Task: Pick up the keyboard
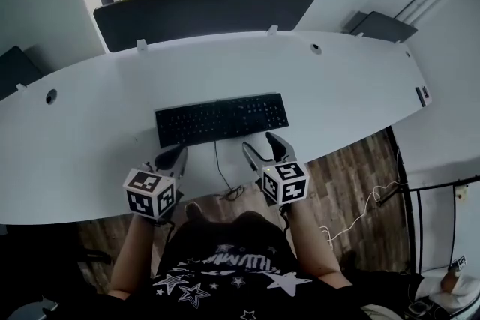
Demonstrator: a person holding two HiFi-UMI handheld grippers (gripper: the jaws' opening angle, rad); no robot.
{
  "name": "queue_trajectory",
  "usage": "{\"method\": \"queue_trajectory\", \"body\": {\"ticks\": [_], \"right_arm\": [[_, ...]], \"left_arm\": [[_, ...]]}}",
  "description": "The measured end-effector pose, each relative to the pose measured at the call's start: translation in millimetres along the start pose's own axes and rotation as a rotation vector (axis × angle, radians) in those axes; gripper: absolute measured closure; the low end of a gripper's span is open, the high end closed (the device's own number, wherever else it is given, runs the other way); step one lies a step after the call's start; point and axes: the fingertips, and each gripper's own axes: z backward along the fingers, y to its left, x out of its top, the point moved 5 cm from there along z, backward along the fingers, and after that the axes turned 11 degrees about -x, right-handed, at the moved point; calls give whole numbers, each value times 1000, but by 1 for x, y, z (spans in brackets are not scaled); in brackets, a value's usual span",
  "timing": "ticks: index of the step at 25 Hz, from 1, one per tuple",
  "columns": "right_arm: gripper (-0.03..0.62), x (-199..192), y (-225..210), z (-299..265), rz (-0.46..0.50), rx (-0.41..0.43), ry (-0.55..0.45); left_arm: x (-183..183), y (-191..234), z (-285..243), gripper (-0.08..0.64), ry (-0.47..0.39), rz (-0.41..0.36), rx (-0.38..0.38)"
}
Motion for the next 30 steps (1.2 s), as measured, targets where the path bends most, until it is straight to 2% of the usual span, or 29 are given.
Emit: {"method": "queue_trajectory", "body": {"ticks": [5, 7, 10, 15, 20, 25, 28, 30], "right_arm": [[201, -19, -8, -9, 78, -56, 68], [172, -22, -13, -14, 121, -74, 80], [164, -24, -23, -27, 199, -80, 100], [160, -30, -53, -59, 402, -69, 170], [160, -32, -65, -91, 579, 43, 219], [158, -42, -69, -115, 866, 164, 292], [114, -38, -68, -126, 973, 230, 292], [57, -34, -67, -134, 1048, 275, 283]], "left_arm": [[-1, 7, -13, 551, 27, -5, -35], [-2, 8, -17, 551, 36, -5, -37], [0, 14, -21, 551, 38, -3, -14], [4, 20, -25, 551, 21, 21, 57], [8, 23, -34, 551, 5, 47, 138], [12, 22, -47, 551, -2, 76, 204], [11, 21, -52, 551, -5, 89, 241], [10, 22, -54, 551, -9, 100, 266]]}}
